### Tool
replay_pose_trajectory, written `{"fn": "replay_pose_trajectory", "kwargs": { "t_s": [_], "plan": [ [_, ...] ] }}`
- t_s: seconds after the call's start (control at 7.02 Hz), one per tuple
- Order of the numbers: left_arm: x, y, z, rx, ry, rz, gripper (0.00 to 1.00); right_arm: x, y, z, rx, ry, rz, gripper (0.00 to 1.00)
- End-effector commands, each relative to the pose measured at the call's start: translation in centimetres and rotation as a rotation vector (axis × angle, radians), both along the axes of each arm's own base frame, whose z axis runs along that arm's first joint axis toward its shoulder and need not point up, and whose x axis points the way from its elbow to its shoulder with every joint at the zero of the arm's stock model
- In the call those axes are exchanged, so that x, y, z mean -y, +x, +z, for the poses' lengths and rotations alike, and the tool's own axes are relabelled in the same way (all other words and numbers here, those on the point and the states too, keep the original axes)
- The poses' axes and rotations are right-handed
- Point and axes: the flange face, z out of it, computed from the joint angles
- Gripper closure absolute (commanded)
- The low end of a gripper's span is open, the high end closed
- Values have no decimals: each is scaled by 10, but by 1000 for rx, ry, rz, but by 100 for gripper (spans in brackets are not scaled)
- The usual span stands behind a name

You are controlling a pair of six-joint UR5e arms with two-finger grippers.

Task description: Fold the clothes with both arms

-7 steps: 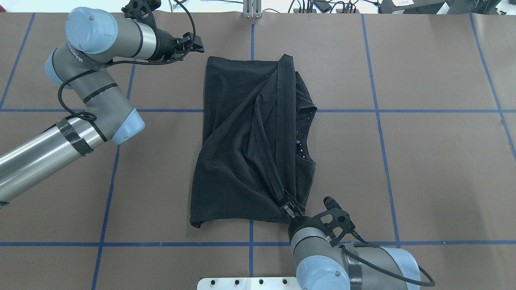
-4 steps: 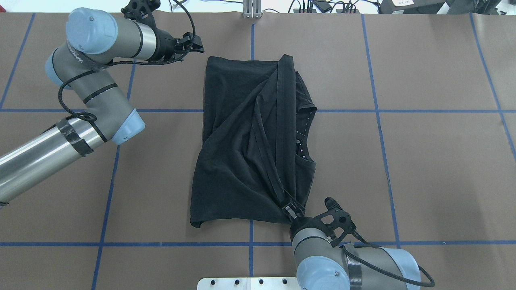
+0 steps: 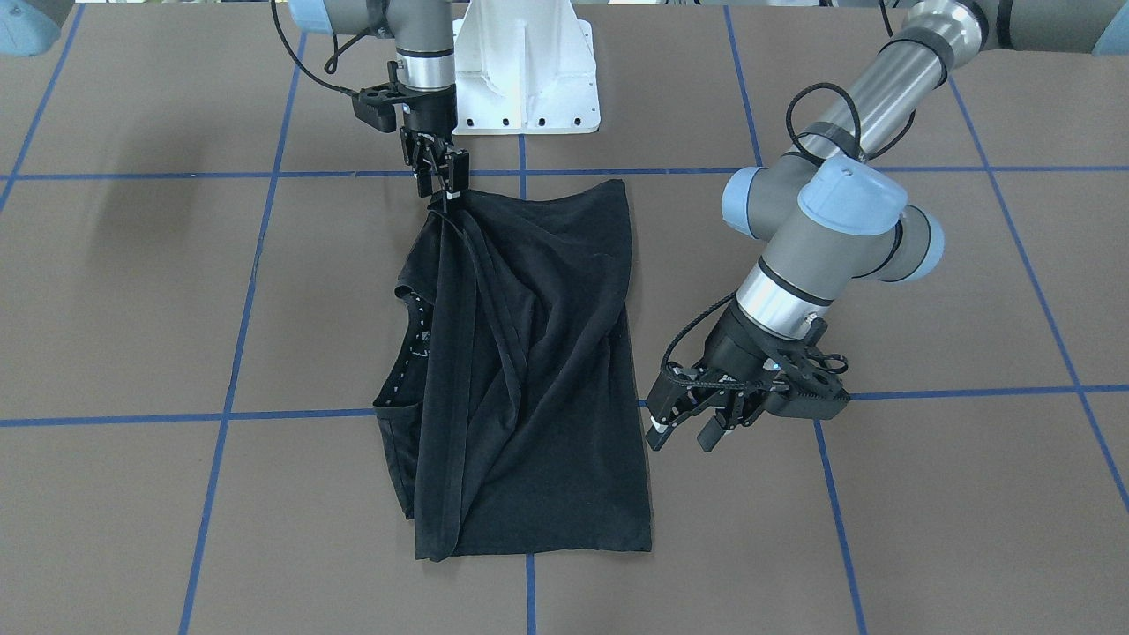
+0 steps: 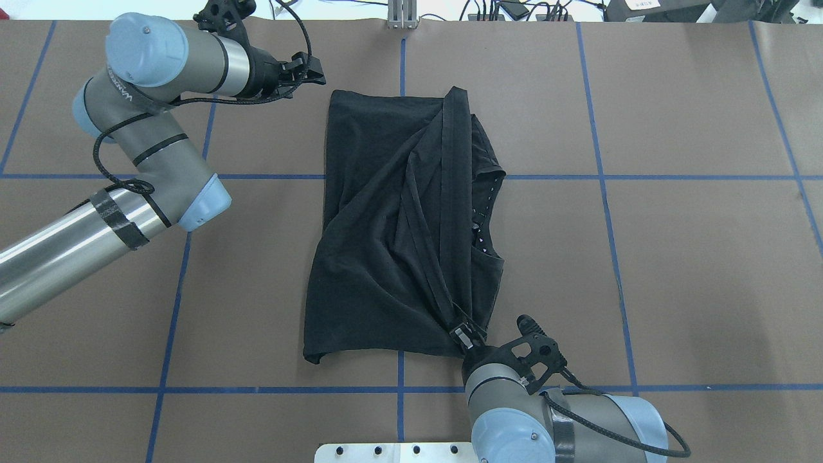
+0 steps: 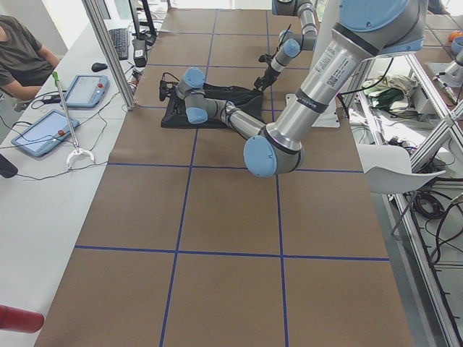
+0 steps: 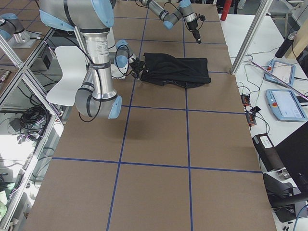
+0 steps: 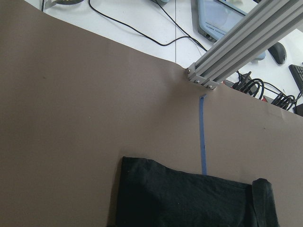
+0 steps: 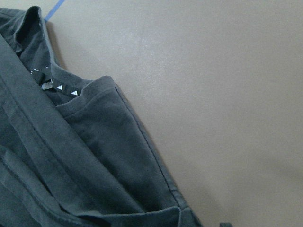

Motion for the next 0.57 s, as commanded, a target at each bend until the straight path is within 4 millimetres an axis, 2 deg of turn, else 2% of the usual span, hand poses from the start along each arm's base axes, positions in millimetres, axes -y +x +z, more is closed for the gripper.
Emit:
{"fn": "replay_pose_trajectory", "kwargs": {
  "t_s": [0.0, 0.28, 0.43],
  "plan": [
    [0, 0, 0, 0, 0, 0, 23, 2, -1, 1, -6, 3, -4, 26],
    [0, -1, 1, 1, -2, 0, 23, 3, -1, 1, -8, 4, -3, 26],
    [-2, -1, 10, 6, -8, 3, 23, 2, -2, 1, -8, 4, -5, 26]
  ]
}}
